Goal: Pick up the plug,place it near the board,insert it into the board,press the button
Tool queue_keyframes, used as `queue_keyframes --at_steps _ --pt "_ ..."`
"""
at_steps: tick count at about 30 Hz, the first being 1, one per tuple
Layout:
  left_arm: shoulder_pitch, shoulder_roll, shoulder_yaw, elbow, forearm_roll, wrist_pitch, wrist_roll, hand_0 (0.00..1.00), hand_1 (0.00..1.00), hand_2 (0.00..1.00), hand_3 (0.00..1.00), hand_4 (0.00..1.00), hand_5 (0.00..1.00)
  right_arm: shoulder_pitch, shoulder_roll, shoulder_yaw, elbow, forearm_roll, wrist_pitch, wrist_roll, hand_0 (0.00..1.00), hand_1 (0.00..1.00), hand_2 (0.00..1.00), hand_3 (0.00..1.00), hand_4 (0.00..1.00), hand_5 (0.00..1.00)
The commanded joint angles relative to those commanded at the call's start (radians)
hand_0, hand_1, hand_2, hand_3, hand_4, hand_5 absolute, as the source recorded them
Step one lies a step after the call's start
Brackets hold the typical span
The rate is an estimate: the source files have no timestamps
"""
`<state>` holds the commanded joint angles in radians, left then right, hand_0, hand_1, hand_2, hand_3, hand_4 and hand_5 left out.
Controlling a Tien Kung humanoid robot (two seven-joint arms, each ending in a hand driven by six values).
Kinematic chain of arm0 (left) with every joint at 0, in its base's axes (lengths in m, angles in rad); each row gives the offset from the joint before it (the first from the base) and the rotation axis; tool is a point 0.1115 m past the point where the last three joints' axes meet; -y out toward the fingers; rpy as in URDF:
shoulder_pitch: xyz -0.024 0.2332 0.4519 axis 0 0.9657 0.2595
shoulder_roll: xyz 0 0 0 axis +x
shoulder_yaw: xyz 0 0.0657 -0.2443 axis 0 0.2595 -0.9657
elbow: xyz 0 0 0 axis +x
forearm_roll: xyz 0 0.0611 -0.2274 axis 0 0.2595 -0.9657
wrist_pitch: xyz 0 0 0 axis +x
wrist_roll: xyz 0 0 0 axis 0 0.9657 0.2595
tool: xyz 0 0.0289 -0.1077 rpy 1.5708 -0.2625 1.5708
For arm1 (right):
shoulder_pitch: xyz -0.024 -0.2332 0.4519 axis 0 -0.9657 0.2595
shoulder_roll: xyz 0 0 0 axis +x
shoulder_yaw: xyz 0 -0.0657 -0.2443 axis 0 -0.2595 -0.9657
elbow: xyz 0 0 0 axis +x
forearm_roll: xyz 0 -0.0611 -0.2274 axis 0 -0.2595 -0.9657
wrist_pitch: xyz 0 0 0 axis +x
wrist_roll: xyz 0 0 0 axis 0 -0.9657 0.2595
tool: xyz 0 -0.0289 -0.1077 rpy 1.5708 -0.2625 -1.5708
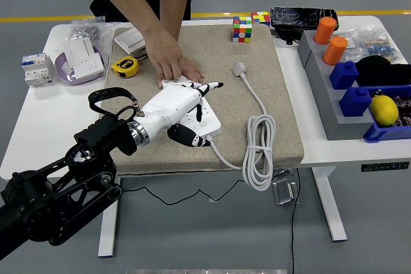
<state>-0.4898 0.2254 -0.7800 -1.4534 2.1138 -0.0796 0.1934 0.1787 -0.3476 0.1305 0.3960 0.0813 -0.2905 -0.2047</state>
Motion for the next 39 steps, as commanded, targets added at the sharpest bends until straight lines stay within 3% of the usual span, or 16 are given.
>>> queue_keyframes --at_steps 5,8,21,39 --pt "-0.021 -0.016 0.023 0.065 0.016 -0.064 0.012 0.127 0.032 0.141 0.903 0.654 0.002 0.0 0.0 -0.003 0.0 0.001 0.0 0.0 0.849 0.764 0.734 0.766 0.998 0.998" --pt "-0.029 -0.024 0.036 0.101 0.025 -0.074 0.013 0.127 0.032 0.141 0.903 0.654 0.002 -0.001 -0.001 -0.004 0.0 0.001 0.0 0.0 0.849 0.764 0.734 0.766 0.998 0.998" --pt "-0.04 -0.038 0.059 0.194 0.038 -0.071 0.007 0.131 0.028 0.145 0.895 0.666 0.002 -0.001 -0.002 -0.007 0.001 0.001 0.0 0.0 0.849 0.764 0.734 0.766 0.998 0.998" --pt "-0.051 -0.049 0.068 0.241 0.049 -0.071 0.005 0.133 0.028 0.145 0.887 0.663 0.002 0.002 -0.001 -0.004 0.0 0.001 0.0 0.0 0.849 0.765 0.735 0.767 0.998 0.998"
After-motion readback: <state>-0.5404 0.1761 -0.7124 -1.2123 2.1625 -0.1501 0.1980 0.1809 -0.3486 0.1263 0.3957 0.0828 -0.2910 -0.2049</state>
